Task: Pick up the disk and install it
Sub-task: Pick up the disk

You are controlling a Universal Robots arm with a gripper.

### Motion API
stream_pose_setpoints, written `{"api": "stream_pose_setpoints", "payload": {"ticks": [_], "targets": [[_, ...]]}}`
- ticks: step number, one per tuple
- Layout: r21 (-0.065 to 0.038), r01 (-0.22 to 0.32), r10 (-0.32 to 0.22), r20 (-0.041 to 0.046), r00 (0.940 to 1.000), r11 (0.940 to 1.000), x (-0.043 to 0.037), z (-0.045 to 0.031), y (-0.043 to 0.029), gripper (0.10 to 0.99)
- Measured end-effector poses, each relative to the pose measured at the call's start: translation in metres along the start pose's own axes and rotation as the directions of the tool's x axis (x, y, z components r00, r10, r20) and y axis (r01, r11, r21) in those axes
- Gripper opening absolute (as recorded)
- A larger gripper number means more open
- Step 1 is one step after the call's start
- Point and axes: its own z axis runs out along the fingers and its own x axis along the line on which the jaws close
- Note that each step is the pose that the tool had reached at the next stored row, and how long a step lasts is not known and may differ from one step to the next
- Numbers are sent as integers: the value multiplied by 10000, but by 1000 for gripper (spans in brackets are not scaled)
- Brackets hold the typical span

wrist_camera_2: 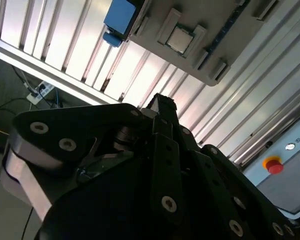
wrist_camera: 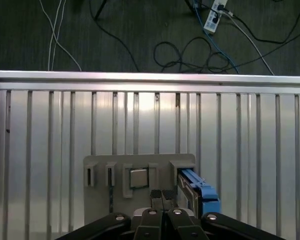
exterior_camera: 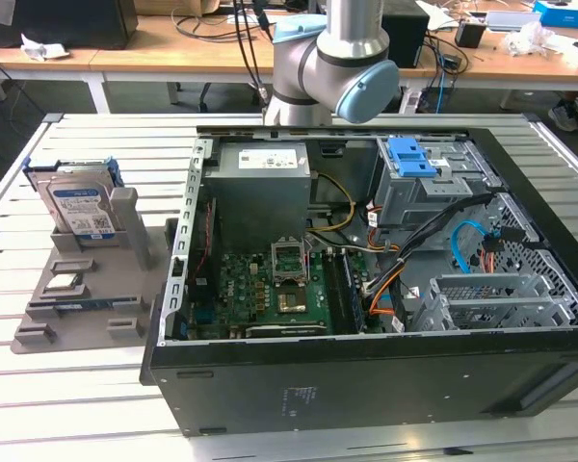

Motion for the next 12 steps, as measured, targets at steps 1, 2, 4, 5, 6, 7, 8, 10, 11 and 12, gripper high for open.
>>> {"api": "stream_pose_setpoints", "payload": {"ticks": [1, 2, 4, 5, 6, 7, 8, 10, 11, 12], "targets": [[-3, 110, -110, -5, 9999, 9999, 0, 0, 0, 106], [-7, 272, -272, -12, 9996, 9996, 0, 0, 0, 106], [-13, 535, -535, -23, 9986, 9986, 0, 0, 0, 106], [-13, 536, -536, -24, 9986, 9986, 0, 0, 0, 106], [-14, 536, -536, -24, 9986, 9986, 0, 0, 0, 106], [-13, 536, -536, -24, 9986, 9986, 0, 0, 0, 106], [-14, 537, -537, -24, 9986, 9986, 0, 0, 0, 106], [-13, 538, -538, -24, 9985, 9986, 0, 0, 0, 106], [-13, 537, -538, -24, 9986, 9986, 0, 0, 0, 106], [-13, 538, -538, -24, 9986, 9986, 0, 0, 0, 114]]}}
